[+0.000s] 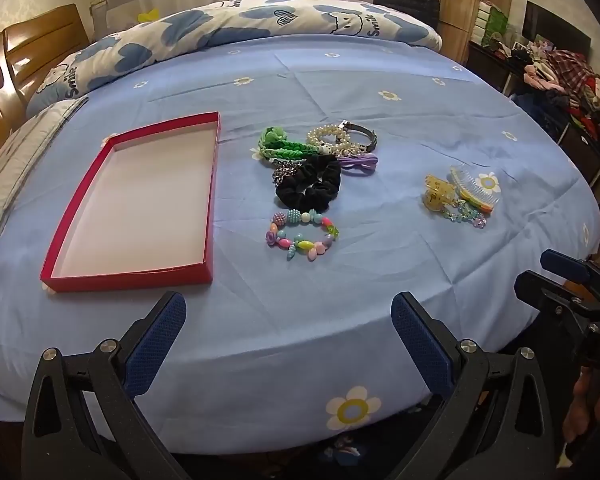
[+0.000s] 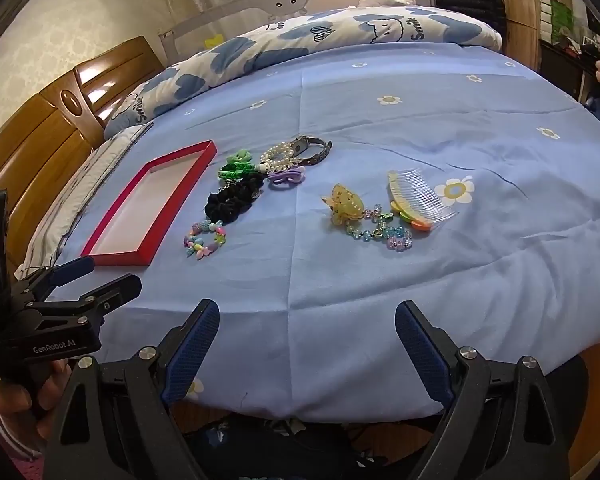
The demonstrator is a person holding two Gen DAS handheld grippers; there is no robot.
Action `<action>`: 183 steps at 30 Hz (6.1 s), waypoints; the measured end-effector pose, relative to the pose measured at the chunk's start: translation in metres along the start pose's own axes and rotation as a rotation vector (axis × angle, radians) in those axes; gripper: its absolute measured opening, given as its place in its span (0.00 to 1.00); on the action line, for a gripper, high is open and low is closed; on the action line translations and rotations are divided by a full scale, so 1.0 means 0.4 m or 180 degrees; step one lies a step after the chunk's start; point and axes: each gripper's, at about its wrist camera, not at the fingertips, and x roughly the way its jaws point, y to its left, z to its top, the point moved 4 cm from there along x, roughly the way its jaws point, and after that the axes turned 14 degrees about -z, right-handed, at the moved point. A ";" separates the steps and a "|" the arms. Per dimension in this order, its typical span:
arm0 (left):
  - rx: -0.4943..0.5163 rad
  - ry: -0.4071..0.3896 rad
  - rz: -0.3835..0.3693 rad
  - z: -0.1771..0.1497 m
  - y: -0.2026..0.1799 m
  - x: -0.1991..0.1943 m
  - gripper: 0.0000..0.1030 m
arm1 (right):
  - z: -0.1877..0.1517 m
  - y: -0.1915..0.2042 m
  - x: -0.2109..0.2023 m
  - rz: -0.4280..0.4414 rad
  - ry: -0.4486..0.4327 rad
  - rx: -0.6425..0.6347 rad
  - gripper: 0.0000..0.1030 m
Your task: Organize jewelry
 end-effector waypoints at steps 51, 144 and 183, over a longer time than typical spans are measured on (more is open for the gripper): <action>-0.0158 0.0044 -0.0046 -0.004 0.027 0.015 1.00 | 0.017 0.008 -0.002 -0.0110 -0.0161 -0.0132 0.88; -0.0987 -0.0329 0.0079 0.098 0.494 -0.040 0.10 | 0.197 0.625 0.218 0.1471 0.0186 -0.0993 0.36; -0.1164 0.0165 0.0232 0.039 0.585 0.047 0.29 | 0.143 0.727 0.348 0.1380 0.0750 -0.1440 0.42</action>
